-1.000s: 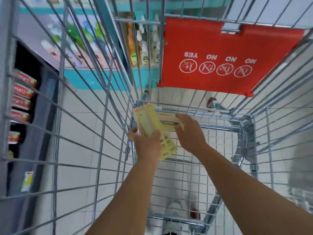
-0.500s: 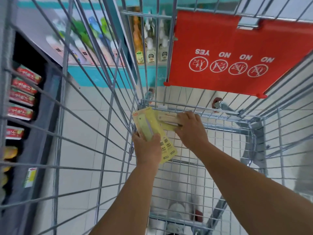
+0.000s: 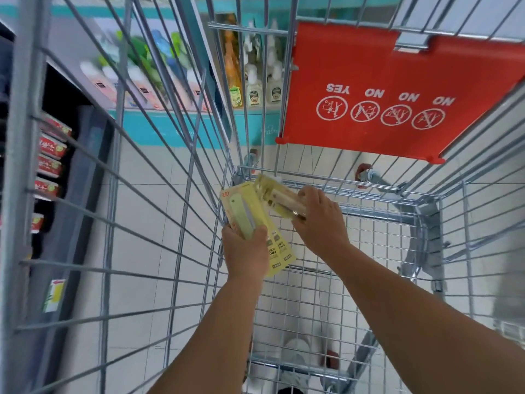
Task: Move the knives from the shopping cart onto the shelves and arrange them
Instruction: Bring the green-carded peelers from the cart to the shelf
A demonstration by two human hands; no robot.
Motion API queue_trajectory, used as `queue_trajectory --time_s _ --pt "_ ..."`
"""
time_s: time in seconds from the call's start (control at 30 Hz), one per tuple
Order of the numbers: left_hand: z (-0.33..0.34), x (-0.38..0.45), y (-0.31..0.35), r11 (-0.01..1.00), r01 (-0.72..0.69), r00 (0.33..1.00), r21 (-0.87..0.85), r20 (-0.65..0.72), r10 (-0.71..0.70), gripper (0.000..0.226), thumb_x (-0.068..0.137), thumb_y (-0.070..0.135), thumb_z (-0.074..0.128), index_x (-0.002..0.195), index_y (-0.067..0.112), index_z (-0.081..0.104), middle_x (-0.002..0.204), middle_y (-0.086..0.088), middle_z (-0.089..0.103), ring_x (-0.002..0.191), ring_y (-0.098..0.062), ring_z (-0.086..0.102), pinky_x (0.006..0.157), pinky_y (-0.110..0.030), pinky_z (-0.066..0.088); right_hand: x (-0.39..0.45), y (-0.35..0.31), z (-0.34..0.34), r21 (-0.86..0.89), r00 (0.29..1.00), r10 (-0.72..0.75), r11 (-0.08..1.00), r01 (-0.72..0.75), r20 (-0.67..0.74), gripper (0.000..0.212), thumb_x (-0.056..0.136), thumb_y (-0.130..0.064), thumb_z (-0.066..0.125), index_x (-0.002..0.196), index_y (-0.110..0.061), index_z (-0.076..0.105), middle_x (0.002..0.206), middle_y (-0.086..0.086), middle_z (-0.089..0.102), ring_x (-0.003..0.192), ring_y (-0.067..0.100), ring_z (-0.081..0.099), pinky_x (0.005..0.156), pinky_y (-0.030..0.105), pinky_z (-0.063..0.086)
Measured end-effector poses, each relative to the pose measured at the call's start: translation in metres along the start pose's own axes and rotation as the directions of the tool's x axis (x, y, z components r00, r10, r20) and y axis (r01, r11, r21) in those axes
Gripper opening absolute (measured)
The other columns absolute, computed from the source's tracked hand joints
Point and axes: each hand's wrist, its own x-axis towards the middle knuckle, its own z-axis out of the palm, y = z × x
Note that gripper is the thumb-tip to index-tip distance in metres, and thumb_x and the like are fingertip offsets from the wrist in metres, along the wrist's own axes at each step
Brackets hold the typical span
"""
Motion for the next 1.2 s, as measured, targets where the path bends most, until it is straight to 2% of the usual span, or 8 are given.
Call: queue_trajectory --time_s 0.13,0.2,0.33,0.43,0.67,0.83,0.97,1.2 --pt "-0.004 -0.011 0.004 0.999 -0.017 1.0 0.037 -0.002 0.017 0.037 0.087 0.02 0.063 0.12 0.018 0.047 0.11 -0.004 0.06 0.087 -0.02 0.061 0.069 -0.034 0.054 -0.016 0.0 -0.021 0.066 0.989 0.091 0.993 -0.099 0.12 0.03 0.091 -0.038 0.052 0.116 -0.023 0.045 0.106 0.0 0.057 0.084 0.02 0.054 0.068 0.034 0.045" --pt "-0.005 -0.026 0.008 0.999 -0.037 0.999 0.037 0.018 0.036 0.039 0.088 0.02 0.063 0.123 0.02 0.046 0.109 -0.002 0.061 0.08 -0.014 0.061 0.057 -0.027 0.05 -0.032 -0.002 -0.038 0.188 0.977 0.196 0.96 -0.21 0.09 0.025 0.09 -0.038 0.056 0.109 -0.024 0.046 0.09 -0.001 0.056 0.079 0.023 0.055 0.066 0.031 0.041" --pt "-0.01 -0.065 0.02 0.995 -0.104 0.993 -0.004 0.06 0.104 0.041 0.088 0.015 0.063 0.122 0.023 0.042 0.098 0.006 0.059 0.074 -0.004 0.059 0.064 -0.025 0.049 -0.069 -0.015 -0.074 0.404 0.95 0.307 0.863 -0.303 0.057 0.06 0.089 -0.025 0.061 0.141 -0.031 0.032 0.099 0.0 0.055 0.075 0.021 0.052 0.066 0.028 0.039" --pt "-0.02 -0.102 0.032 0.983 -0.184 0.981 0.025 0.073 0.181 0.042 0.087 0.017 0.065 0.118 0.026 0.038 0.092 0.013 0.055 0.073 -0.002 0.056 0.067 -0.025 0.047 -0.103 -0.031 -0.101 0.486 0.954 0.3 0.837 -0.25 -0.027 0.062 0.089 -0.019 0.061 0.143 -0.032 0.032 0.107 -0.005 0.056 0.07 0.011 0.053 0.053 0.019 0.036" --pt "-0.085 -0.189 0.056 0.955 -0.295 0.949 -0.034 0.109 0.297 0.04 0.083 0.021 0.069 0.111 0.04 0.048 0.095 0.016 0.066 0.073 0.008 0.062 0.058 -0.012 0.048 -0.176 -0.097 -0.159 0.558 0.942 0.295 0.814 -0.161 -0.16 0.064 0.084 -0.009 0.057 0.141 -0.032 0.037 0.125 -0.013 0.052 0.098 0.014 0.056 0.075 0.028 0.043" --pt "-0.159 -0.229 0.078 0.891 -0.445 0.888 -0.092 0.083 0.452 0.062 0.076 0.03 0.071 0.132 0.036 0.044 0.111 0.01 0.067 0.092 -0.011 0.068 0.085 -0.04 0.056 -0.214 -0.168 -0.198 0.548 0.939 0.215 0.836 -0.035 -0.269 0.059 0.087 -0.01 0.056 0.14 -0.031 0.039 0.119 -0.021 0.047 0.094 0.008 0.053 0.064 0.015 0.036" --pt "-0.24 -0.25 0.097 0.823 -0.533 0.835 -0.197 0.034 0.549 0.07 0.082 0.021 0.071 0.138 0.04 0.034 0.11 0.005 0.067 0.088 -0.014 0.07 0.081 -0.039 0.058 -0.246 -0.245 -0.214 0.562 0.93 0.116 0.82 0.109 -0.35 0.06 0.088 -0.014 0.058 0.14 -0.035 0.038 0.125 -0.018 0.05 0.1 0.012 0.058 0.077 0.032 0.053" --pt "-0.407 -0.267 0.12 0.644 -0.718 0.685 -0.266 -0.105 0.721 0.07 0.085 0.009 0.067 0.144 0.026 0.033 0.119 0.008 0.066 0.095 -0.003 0.067 0.084 -0.032 0.056 -0.299 -0.393 -0.216 0.558 0.896 -0.031 0.773 0.302 -0.442 0.059 0.086 -0.006 0.058 0.136 -0.034 0.044 0.123 -0.014 0.053 0.105 0.016 0.058 0.089 0.043 0.052"
